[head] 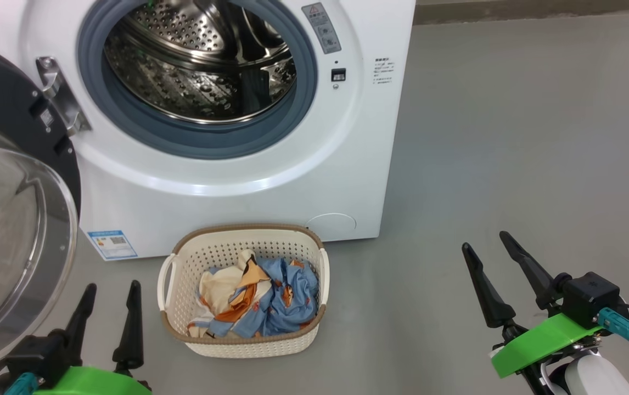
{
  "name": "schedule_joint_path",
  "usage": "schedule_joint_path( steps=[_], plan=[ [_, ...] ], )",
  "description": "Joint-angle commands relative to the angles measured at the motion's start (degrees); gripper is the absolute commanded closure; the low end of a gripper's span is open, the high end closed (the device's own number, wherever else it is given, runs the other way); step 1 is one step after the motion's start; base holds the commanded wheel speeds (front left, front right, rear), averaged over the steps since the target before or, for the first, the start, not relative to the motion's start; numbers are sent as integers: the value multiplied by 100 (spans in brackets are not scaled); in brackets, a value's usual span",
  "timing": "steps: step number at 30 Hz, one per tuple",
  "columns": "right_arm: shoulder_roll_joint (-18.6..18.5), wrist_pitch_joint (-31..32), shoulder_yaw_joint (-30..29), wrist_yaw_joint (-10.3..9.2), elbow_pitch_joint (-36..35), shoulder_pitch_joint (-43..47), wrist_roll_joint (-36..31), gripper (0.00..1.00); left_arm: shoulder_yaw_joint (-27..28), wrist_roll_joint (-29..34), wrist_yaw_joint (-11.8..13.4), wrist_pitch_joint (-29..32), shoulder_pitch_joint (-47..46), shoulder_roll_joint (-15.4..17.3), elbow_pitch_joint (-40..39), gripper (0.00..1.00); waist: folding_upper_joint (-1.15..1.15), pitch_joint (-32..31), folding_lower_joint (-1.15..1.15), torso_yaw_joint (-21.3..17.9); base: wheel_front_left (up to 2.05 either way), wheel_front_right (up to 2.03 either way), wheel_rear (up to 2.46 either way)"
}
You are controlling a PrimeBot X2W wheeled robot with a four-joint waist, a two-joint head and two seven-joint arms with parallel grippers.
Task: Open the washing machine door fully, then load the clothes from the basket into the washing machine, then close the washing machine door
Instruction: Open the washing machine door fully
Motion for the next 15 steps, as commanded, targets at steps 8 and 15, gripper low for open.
schedule_joint_path(
  steps=[8,15],
  plan=[
    [-92,-69,94,9,-123,-69,25,0,335,226,-138,-51,-87,-44,-173,0,0,-74,0,-19,0,0,0],
    [-99,-69,70,9,-137,-34,18,0,418,282,-250,-52,-82,-112,-132,0,0,-70,0,12,0,0,0]
  ],
)
